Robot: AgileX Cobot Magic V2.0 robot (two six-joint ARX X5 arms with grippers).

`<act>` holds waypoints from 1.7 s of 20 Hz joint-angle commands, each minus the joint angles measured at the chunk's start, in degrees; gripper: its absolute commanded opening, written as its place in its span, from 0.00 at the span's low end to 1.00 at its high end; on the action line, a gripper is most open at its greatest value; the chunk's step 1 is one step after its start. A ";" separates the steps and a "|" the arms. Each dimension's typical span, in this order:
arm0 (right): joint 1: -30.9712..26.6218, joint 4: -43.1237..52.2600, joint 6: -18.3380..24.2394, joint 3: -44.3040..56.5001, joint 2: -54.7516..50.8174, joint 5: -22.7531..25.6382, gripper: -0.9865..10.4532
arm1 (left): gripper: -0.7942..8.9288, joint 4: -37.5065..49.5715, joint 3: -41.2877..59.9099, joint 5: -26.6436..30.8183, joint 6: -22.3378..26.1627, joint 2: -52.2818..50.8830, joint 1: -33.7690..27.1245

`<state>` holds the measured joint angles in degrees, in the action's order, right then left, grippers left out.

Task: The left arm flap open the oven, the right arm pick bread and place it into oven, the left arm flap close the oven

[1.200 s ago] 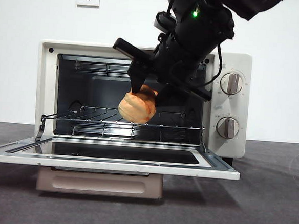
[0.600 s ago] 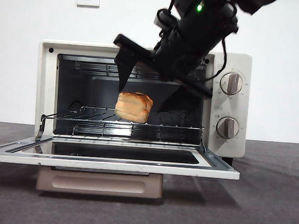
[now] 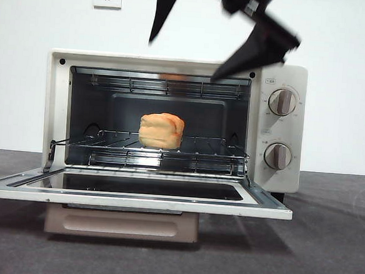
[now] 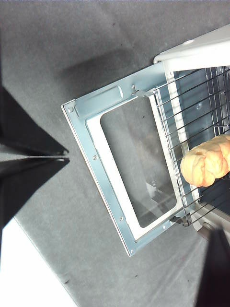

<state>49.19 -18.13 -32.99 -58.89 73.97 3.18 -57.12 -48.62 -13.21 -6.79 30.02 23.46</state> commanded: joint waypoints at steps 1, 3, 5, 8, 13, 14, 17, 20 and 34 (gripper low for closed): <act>0.94 -2.80 4.52 -1.03 -4.79 -0.22 0.50 | 0.10 0.57 -0.37 0.20 0.52 0.20 0.13; 0.94 -6.56 7.41 -1.03 -10.08 -0.17 0.50 | 0.10 0.55 -0.37 0.17 0.50 0.22 0.13; 0.94 -11.17 10.10 -1.03 -15.41 -0.20 0.50 | 0.10 0.55 -0.37 0.20 0.50 0.20 0.13; 0.94 -18.21 13.62 -1.03 -22.25 -0.22 0.50 | 0.10 0.52 -0.37 0.20 0.46 0.22 0.13; 1.11 -30.47 14.78 -0.55 -28.57 -0.15 0.50 | 0.10 0.52 -0.37 0.20 0.26 0.22 0.13; 1.22 -30.42 15.04 -0.26 -29.35 -0.13 0.50 | 0.10 0.55 -0.37 0.20 0.26 0.22 0.13; 1.27 -30.45 15.74 -0.24 -30.27 0.04 0.50 | 0.10 0.59 -0.37 0.20 0.22 0.22 0.13; 1.27 -30.49 15.69 -0.24 -30.27 -0.20 0.50 | 0.10 1.68 -0.35 2.82 -0.37 0.28 0.11; 1.68 -32.63 16.15 -0.24 -30.27 -0.22 0.50 | 0.10 30.95 15.91 6.27 -8.41 19.61 -9.81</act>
<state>50.24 -50.92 -17.74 -58.74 43.31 3.01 -26.61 -32.49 -6.74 -15.14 48.84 13.58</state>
